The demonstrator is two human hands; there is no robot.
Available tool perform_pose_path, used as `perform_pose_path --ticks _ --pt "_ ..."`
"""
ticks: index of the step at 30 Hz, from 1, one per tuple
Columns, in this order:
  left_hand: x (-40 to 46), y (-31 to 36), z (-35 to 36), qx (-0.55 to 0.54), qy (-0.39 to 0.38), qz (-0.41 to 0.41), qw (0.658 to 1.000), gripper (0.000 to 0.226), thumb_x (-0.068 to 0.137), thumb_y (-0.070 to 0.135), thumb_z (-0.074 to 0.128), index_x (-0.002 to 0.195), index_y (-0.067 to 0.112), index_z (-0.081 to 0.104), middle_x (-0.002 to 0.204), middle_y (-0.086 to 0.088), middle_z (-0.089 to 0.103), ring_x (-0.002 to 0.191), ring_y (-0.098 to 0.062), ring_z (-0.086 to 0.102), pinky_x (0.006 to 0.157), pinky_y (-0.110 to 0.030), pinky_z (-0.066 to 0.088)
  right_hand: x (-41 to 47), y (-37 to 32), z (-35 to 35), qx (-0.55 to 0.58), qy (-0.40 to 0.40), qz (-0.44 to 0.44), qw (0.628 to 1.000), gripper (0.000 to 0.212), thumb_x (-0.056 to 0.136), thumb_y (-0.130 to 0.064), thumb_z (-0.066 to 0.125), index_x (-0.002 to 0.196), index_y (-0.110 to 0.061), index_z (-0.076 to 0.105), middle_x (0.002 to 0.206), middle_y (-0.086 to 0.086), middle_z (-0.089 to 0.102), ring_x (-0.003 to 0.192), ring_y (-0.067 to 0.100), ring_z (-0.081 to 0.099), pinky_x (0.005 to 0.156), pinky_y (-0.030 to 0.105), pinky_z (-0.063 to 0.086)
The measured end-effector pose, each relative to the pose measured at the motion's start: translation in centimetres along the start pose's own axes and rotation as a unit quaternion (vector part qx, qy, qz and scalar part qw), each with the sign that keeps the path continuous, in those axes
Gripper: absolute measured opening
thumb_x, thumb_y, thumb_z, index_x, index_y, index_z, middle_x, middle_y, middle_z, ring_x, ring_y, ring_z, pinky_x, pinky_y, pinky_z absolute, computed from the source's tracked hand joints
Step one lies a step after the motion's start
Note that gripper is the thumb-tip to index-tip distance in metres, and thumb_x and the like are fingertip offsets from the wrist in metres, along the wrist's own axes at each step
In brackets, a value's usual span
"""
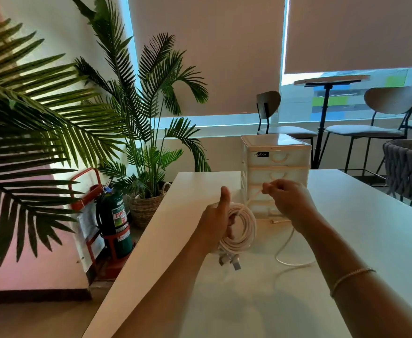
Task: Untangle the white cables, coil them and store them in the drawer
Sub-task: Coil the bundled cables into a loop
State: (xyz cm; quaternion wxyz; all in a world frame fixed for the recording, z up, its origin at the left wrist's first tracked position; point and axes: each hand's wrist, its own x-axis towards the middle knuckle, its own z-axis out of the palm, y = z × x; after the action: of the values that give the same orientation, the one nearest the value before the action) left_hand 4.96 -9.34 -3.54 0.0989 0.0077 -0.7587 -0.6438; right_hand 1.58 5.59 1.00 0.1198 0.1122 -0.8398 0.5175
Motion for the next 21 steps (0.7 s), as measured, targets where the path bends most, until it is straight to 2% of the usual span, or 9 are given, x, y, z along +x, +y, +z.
perform_pose_path --ticks 2,4,6,9,11,14,18,21 --pt "-0.2 0.3 0.3 -0.056 -0.061 0.009 0.996 0.050 0.072 0.063 0.043 0.059 0.015 0.044 0.041 0.009 0.039 0.034 -0.006 0.034 0.040 -0.019 0.037 0.4 0.8 0.8 0.040 0.007 0.029 0.999 0.023 0.092 -0.026 0.053 0.090 -0.010 0.069 0.069 -0.004 0.056 0.059 0.008 0.044 0.052 0.022 0.032" --pt "-0.4 0.5 0.5 -0.105 -0.106 0.018 0.989 0.030 0.075 0.038 0.061 0.066 0.013 0.047 0.042 0.010 0.038 0.033 -0.003 0.031 0.035 -0.016 0.033 0.6 1.3 1.7 0.066 -0.009 0.052 0.996 0.023 0.092 -0.027 0.054 0.088 -0.011 0.069 0.059 -0.006 0.050 0.051 0.009 0.040 0.048 0.023 0.029" --pt "-0.2 0.3 0.4 -0.123 -0.120 0.026 0.985 0.016 0.077 0.019 0.066 0.073 0.010 0.054 0.043 0.008 0.042 0.033 -0.003 0.032 0.033 -0.015 0.033 0.6 1.7 2.5 0.073 -0.043 0.072 0.994 0.023 0.092 -0.032 0.053 0.081 -0.017 0.067 0.058 -0.003 0.049 0.049 0.011 0.039 0.043 0.024 0.029" --pt "0.1 -0.1 0.0 -0.144 -0.113 0.029 0.983 0.018 0.070 0.023 0.067 0.080 0.011 0.058 0.045 0.007 0.045 0.035 -0.003 0.034 0.035 -0.015 0.033 0.4 2.2 3.4 0.085 -0.114 0.104 0.984 0.024 0.091 -0.032 0.054 0.077 -0.016 0.066 0.057 0.002 0.050 0.047 0.013 0.039 0.042 0.022 0.029" --pt "0.4 -0.6 -0.2 -0.166 -0.082 0.036 0.982 0.012 0.078 0.021 0.064 0.081 0.012 0.057 0.045 0.008 0.046 0.037 -0.004 0.033 0.037 -0.016 0.032 0.2 2.4 3.6 0.091 -0.173 0.125 0.973 0.025 0.092 -0.021 0.051 0.072 -0.011 0.063 0.051 0.000 0.045 0.042 0.010 0.032 0.042 0.020 0.024" --pt "0.9 -1.4 -0.5 -0.170 -0.014 0.049 0.984 0.013 0.083 0.023 0.060 0.085 0.011 0.056 0.043 0.007 0.048 0.035 -0.005 0.034 0.040 -0.018 0.035 0.4 2.6 3.9 0.116 -0.256 0.170 0.944 0.032 0.092 -0.012 0.043 0.061 -0.010 0.049 0.042 -0.005 0.041 0.040 0.008 0.022 0.045 0.022 0.017" --pt "1.8 -2.3 -0.8 -0.148 0.026 0.040 0.988 0.021 0.082 0.028 0.062 0.089 0.010 0.057 0.047 0.004 0.052 0.035 -0.007 0.041 0.044 -0.022 0.042 1.0 3.3 4.4 0.142 -0.295 0.195 0.925 0.037 0.094 -0.012 0.037 0.059 -0.011 0.047 0.043 -0.004 0.041 0.041 0.007 0.020 0.043 0.020 0.014" --pt "2.3 -2.9 -0.8 -0.142 0.039 0.019 0.989 0.030 0.077 0.037 0.064 0.087 0.009 0.059 0.061 -0.006 0.055 0.035 -0.007 0.042 0.044 -0.021 0.039 1.2 3.9 5.0 0.166 -0.309 0.206 0.914 0.038 0.095 -0.013 0.036 0.058 -0.012 0.046 0.045 -0.002 0.040 0.037 0.007 0.021 0.039 0.018 0.014"
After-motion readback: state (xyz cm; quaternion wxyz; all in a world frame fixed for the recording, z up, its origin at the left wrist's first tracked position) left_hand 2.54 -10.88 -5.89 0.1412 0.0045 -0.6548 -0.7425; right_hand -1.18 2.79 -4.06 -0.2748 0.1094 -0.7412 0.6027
